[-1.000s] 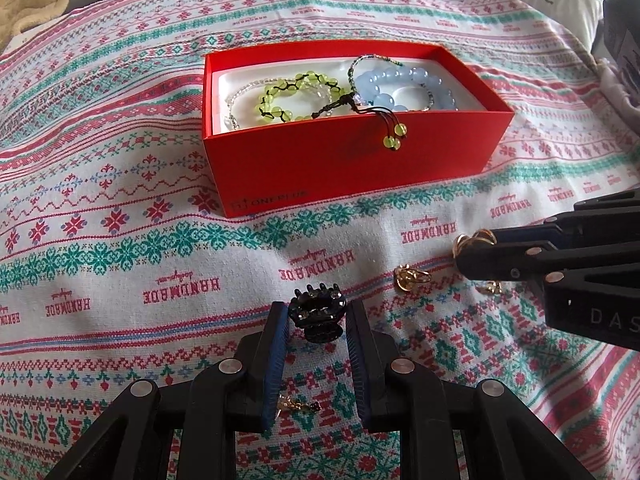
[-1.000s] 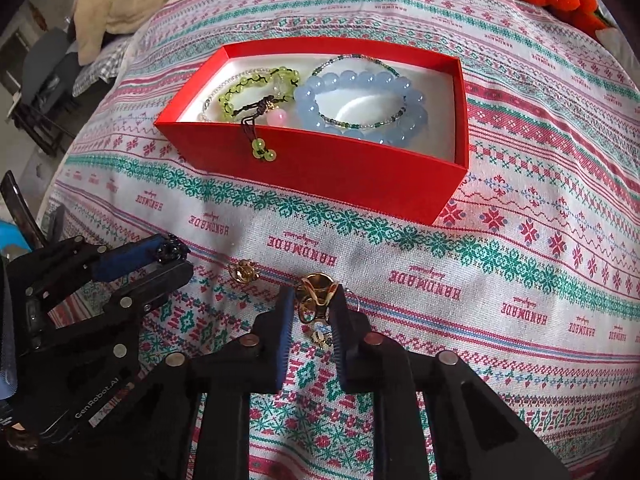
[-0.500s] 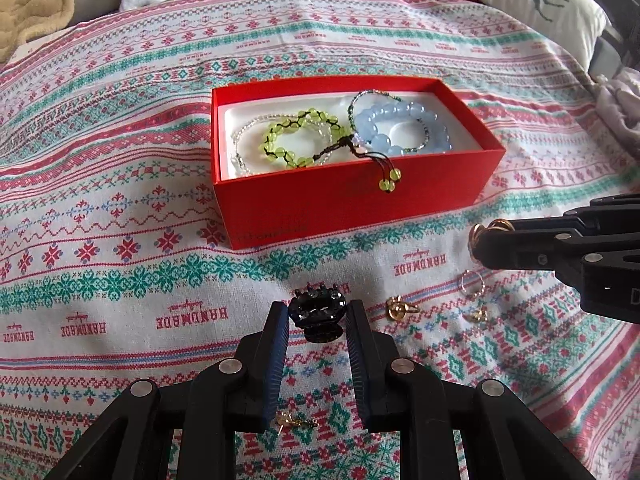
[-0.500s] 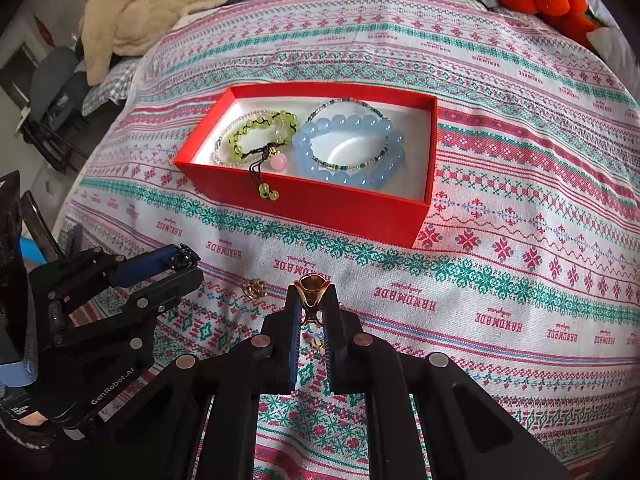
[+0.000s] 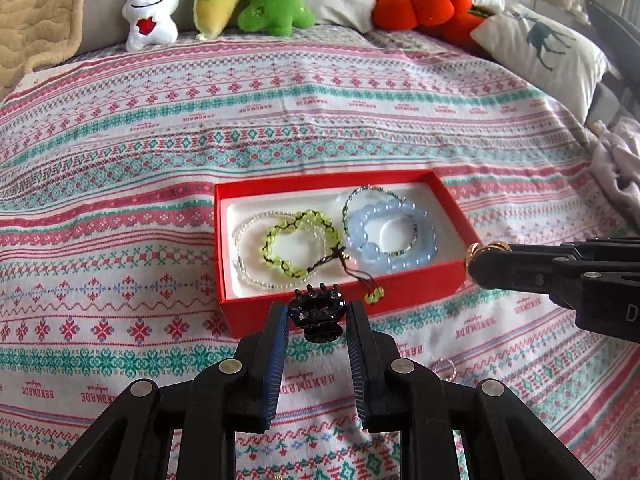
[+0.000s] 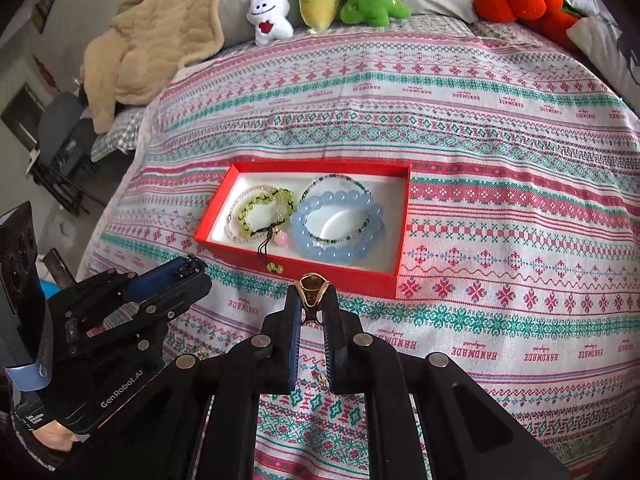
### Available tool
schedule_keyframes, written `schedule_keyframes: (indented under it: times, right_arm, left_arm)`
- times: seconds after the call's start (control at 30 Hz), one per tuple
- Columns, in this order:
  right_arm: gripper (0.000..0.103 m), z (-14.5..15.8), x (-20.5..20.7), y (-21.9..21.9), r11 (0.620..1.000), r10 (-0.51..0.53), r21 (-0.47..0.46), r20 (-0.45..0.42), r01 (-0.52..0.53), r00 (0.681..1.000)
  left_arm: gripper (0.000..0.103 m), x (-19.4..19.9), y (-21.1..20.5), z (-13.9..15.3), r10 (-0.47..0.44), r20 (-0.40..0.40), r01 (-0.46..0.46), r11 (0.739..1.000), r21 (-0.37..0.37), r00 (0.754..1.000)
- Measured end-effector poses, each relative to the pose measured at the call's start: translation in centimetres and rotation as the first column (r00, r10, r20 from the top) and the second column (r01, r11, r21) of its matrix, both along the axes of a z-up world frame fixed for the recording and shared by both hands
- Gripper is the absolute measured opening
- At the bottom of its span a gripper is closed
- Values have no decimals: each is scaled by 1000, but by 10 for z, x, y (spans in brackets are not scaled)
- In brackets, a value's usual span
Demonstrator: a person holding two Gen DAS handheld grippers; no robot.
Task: Organize jewelry
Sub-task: 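Carry the clip and gold ring into the red box and open both tools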
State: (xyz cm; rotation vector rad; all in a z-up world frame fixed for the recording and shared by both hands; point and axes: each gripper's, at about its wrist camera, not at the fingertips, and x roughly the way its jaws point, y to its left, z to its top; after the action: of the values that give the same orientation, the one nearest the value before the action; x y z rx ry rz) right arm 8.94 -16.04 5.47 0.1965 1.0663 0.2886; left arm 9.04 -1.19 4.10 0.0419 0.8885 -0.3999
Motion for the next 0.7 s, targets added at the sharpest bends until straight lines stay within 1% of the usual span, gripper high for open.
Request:
schedule_keyframes:
  times: [0.23, 0.4, 0.53, 0.7]
  right_arm:
    - [11, -2, 16, -8, 998, -58, 25, -3, 58, 998]
    - [11, -10, 28, -7, 997, -70, 35, -11, 70, 997]
    - [11, -18, 35, -6, 998, -64, 26, -20, 65, 998]
    - [11, -25, 41, -4, 998, -58, 15, -31, 58, 998]
  left_arm:
    - [24, 28, -13, -8, 17, -5, -17, 1000, 0, 1000]
    - [24, 49, -17, -21, 50, -39, -50, 999, 8, 998]
    - [24, 58, -16, -31, 71, -59, -71, 997, 16, 996]
    - [25, 59, -14, -31, 72, -60, -71, 997, 11, 996]
